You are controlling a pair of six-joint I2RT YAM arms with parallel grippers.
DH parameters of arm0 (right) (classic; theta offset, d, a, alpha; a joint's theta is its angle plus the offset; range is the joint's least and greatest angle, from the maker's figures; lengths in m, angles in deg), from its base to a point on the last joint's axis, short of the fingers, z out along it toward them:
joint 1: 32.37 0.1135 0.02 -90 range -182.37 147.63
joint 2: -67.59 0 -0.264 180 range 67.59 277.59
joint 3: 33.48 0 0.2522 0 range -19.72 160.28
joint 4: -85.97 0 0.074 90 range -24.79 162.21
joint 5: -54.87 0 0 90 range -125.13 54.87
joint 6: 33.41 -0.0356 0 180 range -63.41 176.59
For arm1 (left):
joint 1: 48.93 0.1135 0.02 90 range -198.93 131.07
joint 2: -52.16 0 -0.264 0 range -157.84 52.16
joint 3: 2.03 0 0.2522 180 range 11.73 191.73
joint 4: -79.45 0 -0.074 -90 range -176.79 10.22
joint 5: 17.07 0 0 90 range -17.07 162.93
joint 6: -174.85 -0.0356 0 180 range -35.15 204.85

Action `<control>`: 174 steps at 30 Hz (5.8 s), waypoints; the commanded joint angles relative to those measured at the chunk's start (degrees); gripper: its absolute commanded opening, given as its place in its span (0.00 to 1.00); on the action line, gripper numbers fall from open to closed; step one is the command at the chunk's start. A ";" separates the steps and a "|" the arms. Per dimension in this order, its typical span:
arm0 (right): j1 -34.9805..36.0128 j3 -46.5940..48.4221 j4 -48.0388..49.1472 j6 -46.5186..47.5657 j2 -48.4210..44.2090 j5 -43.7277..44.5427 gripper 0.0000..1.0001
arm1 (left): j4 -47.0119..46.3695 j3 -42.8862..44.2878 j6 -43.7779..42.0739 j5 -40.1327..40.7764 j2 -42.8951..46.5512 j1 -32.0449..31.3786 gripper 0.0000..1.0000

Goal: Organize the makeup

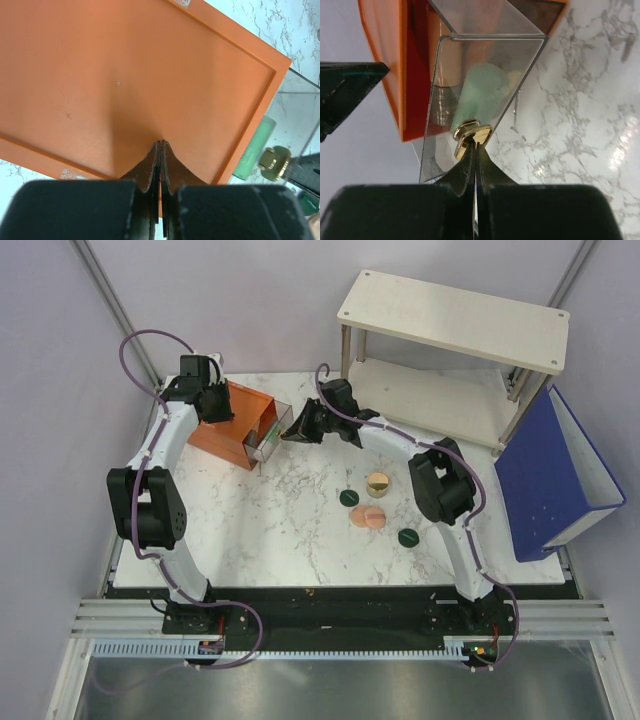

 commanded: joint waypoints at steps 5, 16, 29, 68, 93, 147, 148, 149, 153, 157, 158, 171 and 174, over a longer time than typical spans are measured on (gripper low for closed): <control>3.11 13.45 7.32 -7.70 9.60 -1.90 0.00 | 11.29 -4.25 -2.25 0.71 -2.19 0.33 0.02; 4.17 13.11 14.99 -11.58 11.12 -3.49 0.00 | 11.99 -3.28 -2.17 0.45 -1.84 0.33 0.02; 2.59 -13.17 35.11 -20.01 4.61 -3.58 0.62 | 12.25 -3.28 -2.08 -1.05 -2.28 0.33 0.02; 2.76 2.30 39.86 -31.53 23.33 3.89 0.52 | 12.25 -5.30 -3.31 1.06 -0.78 0.33 0.02; 0.74 -2.25 15.87 -11.24 13.58 3.02 0.08 | 12.25 -5.13 -3.13 1.24 -1.22 0.33 0.02; -4.54 -18.44 -38.89 38.34 -21.15 31.14 0.79 | 12.96 -4.69 -3.31 0.18 -3.51 0.33 0.02; -4.53 -18.71 -38.72 38.25 -20.80 31.23 0.80 | 12.96 -4.69 -3.31 0.10 -3.60 0.33 0.02; -4.45 -19.23 -38.45 37.99 -20.53 31.66 0.80 | 12.96 -4.78 -3.31 0.01 -3.60 0.33 0.02; -4.36 -20.82 -36.44 37.90 -18.78 31.93 0.80 | 12.78 -5.22 -3.31 -0.08 -3.42 0.33 0.02; -4.27 -21.43 -36.08 37.55 -16.93 32.90 0.79 | 12.70 -5.39 -3.22 0.18 -3.33 0.33 0.02; -4.36 -22.04 -35.90 37.55 -16.84 33.07 0.79 | 12.70 -5.39 -3.22 0.01 -3.33 0.33 0.02; -4.36 -22.49 -33.00 36.93 -18.07 32.37 0.04 | 12.69 -5.48 -3.48 0.98 -3.16 0.33 0.02; -4.27 -20.91 -33.09 37.19 -18.68 31.84 0.02 | 12.70 -5.57 -3.40 0.89 -3.16 0.33 0.02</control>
